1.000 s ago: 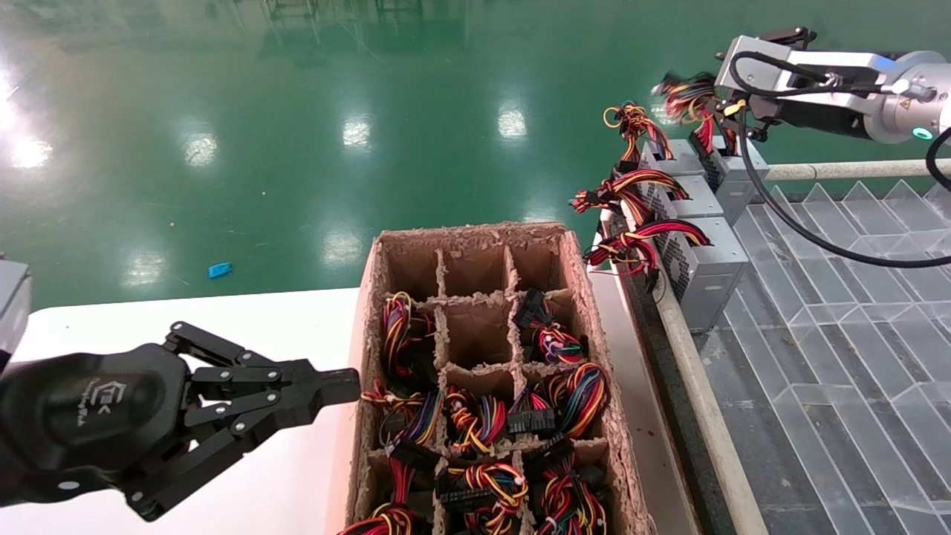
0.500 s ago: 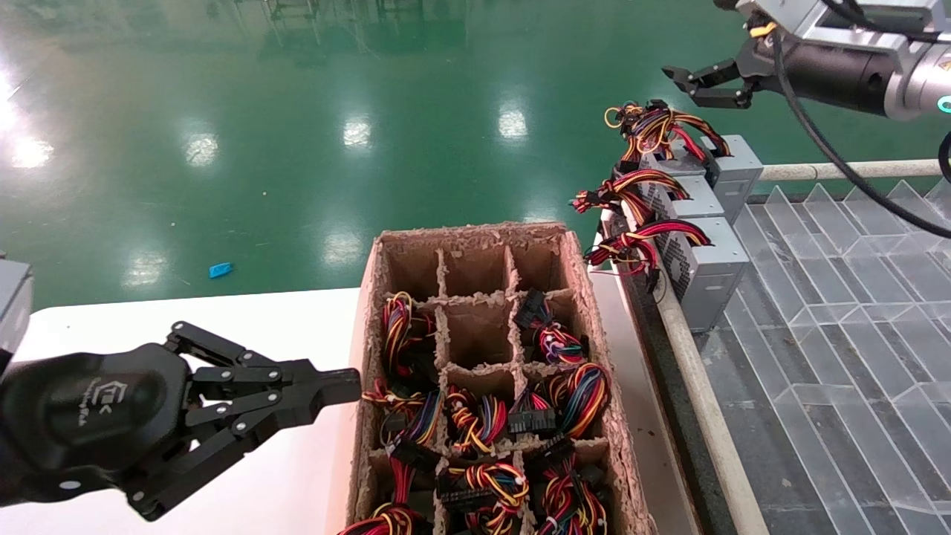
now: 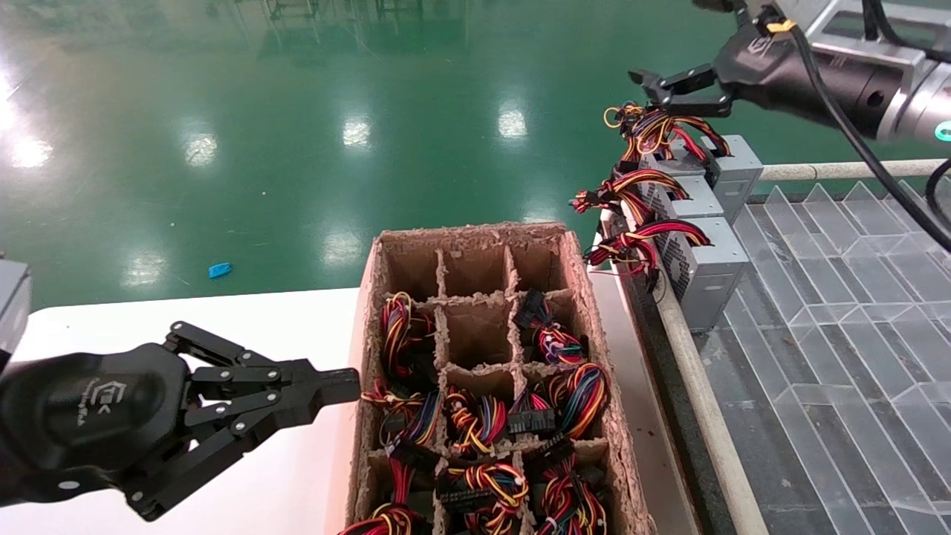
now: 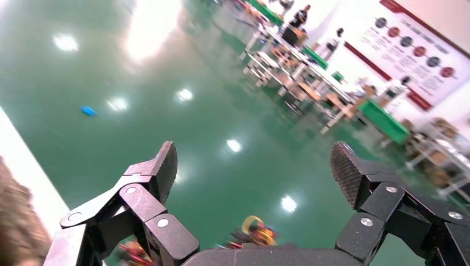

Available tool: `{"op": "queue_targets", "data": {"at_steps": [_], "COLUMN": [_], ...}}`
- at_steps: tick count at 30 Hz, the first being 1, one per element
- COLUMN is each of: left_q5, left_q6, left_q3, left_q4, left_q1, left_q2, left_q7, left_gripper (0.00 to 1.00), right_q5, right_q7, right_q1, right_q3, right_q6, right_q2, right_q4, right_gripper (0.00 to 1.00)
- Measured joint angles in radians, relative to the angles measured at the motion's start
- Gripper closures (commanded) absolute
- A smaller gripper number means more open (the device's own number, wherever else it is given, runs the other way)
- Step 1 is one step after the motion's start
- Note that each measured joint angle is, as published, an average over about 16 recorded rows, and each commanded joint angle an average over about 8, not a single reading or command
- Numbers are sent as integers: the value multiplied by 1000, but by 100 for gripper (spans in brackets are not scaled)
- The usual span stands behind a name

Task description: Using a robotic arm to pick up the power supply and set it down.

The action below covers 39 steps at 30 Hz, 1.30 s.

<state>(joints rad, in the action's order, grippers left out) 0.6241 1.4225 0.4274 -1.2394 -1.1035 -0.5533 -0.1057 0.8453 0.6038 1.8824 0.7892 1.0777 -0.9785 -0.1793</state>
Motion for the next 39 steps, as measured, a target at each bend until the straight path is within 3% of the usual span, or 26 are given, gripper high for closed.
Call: {"op": "queue_targets", "data": {"at_steps": [6, 7, 39], "left_q5": [0, 0, 0], "left_q6": [0, 0, 0], "left_q3": [0, 0, 0], "left_q4": [0, 0, 0], "left_q1": [0, 0, 0], "left_q2": [0, 0, 0], "left_q7": [0, 0, 0], "left_gripper": [8, 0, 0], "right_q5": [-13, -15, -86], "right_q7": [-91, -106, -595], "right_q1": [-93, -109, -607], "right_q3": [-59, -69, -383], "right_q6": [48, 56, 314], "right_q2": [42, 49, 276], "right_q4": [-127, -149, -830], "right_gripper": [0, 0, 0]}}
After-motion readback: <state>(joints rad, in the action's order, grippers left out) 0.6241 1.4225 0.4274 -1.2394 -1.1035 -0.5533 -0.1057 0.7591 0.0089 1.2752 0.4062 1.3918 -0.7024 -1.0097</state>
